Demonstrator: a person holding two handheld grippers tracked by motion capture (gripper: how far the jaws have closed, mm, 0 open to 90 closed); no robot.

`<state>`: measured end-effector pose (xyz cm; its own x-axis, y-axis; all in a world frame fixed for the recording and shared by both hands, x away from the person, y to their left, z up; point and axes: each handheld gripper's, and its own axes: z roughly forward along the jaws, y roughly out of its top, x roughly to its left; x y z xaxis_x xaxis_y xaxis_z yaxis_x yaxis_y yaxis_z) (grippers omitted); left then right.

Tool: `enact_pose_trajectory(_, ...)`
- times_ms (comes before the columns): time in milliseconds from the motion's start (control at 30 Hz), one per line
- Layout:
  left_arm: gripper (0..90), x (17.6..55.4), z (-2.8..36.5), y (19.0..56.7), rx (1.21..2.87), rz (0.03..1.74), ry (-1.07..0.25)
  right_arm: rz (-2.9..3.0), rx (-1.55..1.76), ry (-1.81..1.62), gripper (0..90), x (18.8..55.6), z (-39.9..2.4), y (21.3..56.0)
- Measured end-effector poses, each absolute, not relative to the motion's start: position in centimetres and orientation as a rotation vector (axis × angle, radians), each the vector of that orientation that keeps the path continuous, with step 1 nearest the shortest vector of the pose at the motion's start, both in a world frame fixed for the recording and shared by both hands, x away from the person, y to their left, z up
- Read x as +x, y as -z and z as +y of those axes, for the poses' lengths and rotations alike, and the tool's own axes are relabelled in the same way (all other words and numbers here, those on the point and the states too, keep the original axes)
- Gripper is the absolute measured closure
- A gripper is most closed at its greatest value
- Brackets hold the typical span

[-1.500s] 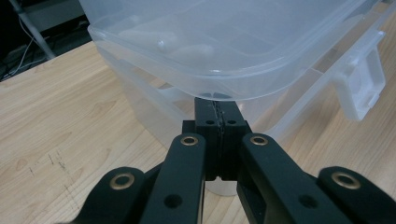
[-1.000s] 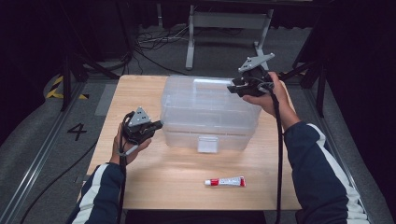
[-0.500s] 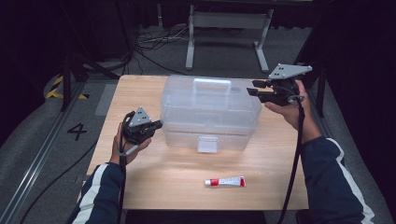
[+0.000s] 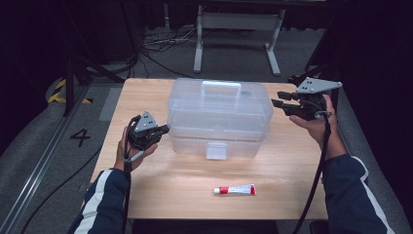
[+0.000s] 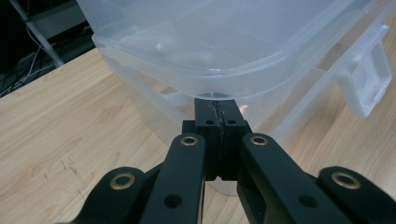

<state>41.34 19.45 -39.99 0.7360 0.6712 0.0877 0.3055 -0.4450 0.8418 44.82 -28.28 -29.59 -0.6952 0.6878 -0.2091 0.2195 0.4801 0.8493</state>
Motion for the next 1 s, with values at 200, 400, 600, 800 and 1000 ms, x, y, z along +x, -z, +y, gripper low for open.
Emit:
enact_pose_trajectory(200,89.8,41.5,19.6,39.7,2.040,0.732,-0.514,2.184,0.806,-1.163,62.9,44.8,-30.0,31.3)
enact_pose_trajectory(400,89.8,41.6,19.6,39.4,2.031,0.719,-0.523,2.177,0.827,-1.117,61.3,44.6,-30.6,33.3)
enact_pose_trajectory(600,89.8,41.7,19.6,39.2,2.031,0.715,-0.526,2.205,0.794,-1.089,59.0,44.2,-30.4,35.4)
enact_pose_trajectory(800,89.6,41.9,19.6,39.0,2.026,0.717,-0.515,2.247,0.749,-1.115,59.0,43.8,-30.1,37.2)
enact_pose_trajectory(1000,89.4,42.2,19.2,39.0,2.035,0.717,-0.506,2.238,0.755,-1.132,56.5,43.3,-30.1,37.6)
